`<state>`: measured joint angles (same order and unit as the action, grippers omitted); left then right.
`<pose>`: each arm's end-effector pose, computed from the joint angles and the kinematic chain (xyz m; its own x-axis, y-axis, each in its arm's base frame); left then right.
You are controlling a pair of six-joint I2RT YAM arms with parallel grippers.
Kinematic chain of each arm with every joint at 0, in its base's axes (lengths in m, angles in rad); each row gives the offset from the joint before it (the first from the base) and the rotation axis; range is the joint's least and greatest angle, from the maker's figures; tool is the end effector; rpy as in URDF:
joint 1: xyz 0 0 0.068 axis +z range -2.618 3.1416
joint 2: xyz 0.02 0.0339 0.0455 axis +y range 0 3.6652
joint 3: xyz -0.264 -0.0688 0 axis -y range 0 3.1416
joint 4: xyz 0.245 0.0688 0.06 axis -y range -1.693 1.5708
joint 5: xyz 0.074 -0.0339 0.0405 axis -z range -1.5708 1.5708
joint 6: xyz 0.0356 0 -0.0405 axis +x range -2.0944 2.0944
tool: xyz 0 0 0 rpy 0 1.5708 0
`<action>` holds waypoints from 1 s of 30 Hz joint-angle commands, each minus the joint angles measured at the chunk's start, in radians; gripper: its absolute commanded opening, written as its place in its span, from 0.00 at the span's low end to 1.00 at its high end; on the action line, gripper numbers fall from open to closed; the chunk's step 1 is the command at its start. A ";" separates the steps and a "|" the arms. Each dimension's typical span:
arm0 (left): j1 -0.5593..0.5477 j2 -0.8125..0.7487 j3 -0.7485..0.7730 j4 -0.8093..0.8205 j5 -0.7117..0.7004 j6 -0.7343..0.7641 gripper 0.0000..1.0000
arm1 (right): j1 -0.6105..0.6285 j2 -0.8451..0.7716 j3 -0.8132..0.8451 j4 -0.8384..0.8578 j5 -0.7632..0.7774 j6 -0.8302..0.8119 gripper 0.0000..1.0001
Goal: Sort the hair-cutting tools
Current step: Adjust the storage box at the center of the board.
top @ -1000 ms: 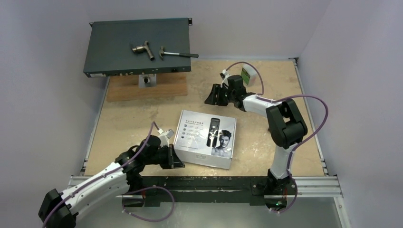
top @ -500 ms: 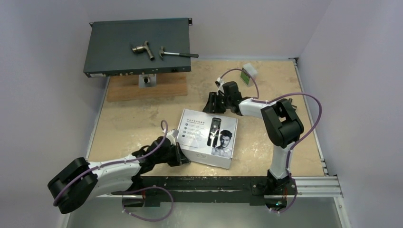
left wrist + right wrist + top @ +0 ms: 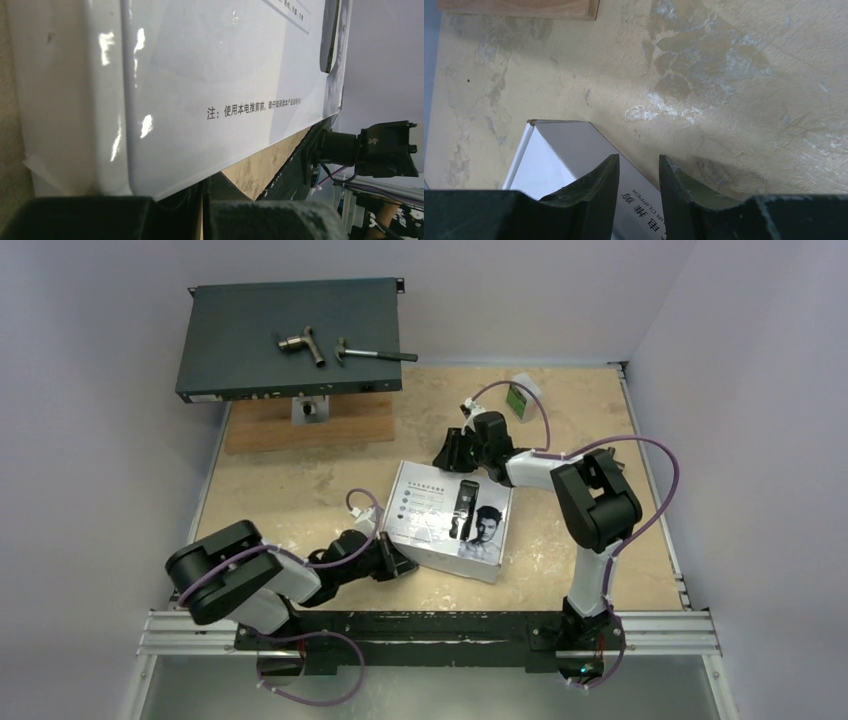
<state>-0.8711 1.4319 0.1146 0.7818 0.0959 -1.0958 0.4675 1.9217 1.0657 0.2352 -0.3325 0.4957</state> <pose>0.1243 -0.1530 0.0970 -0.8747 -0.3355 -0.3499 0.0803 0.6115 -0.7872 0.3556 0.1925 0.1531 -0.7721 0.1139 -0.6252 -0.3362 0.7617 0.5539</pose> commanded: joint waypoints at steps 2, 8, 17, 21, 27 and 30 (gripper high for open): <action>-0.001 0.284 -0.031 0.382 -0.127 -0.074 0.00 | 0.086 0.021 -0.080 -0.134 -0.182 -0.007 0.35; -0.002 0.467 -0.088 0.640 -0.169 -0.106 0.00 | 0.086 0.000 -0.093 -0.152 -0.173 -0.012 0.34; -0.003 0.145 -0.126 0.414 -0.143 -0.038 0.17 | 0.080 -0.107 -0.062 -0.190 -0.088 0.005 0.53; -0.015 -0.230 -0.029 -0.131 -0.133 0.040 0.40 | 0.065 -0.151 -0.019 -0.230 -0.047 0.004 0.66; -0.032 -0.668 0.125 -0.785 -0.254 0.143 0.57 | 0.010 -0.251 -0.018 -0.234 -0.005 0.032 0.73; -0.037 -0.790 0.213 -1.038 -0.313 0.168 0.60 | -0.009 -0.345 -0.030 -0.277 0.043 0.040 0.76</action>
<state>-0.9009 0.7643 0.2111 0.1864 -0.0948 -1.0111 0.4835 1.7214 1.0275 0.0113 -0.3260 0.5156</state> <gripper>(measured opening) 0.580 0.743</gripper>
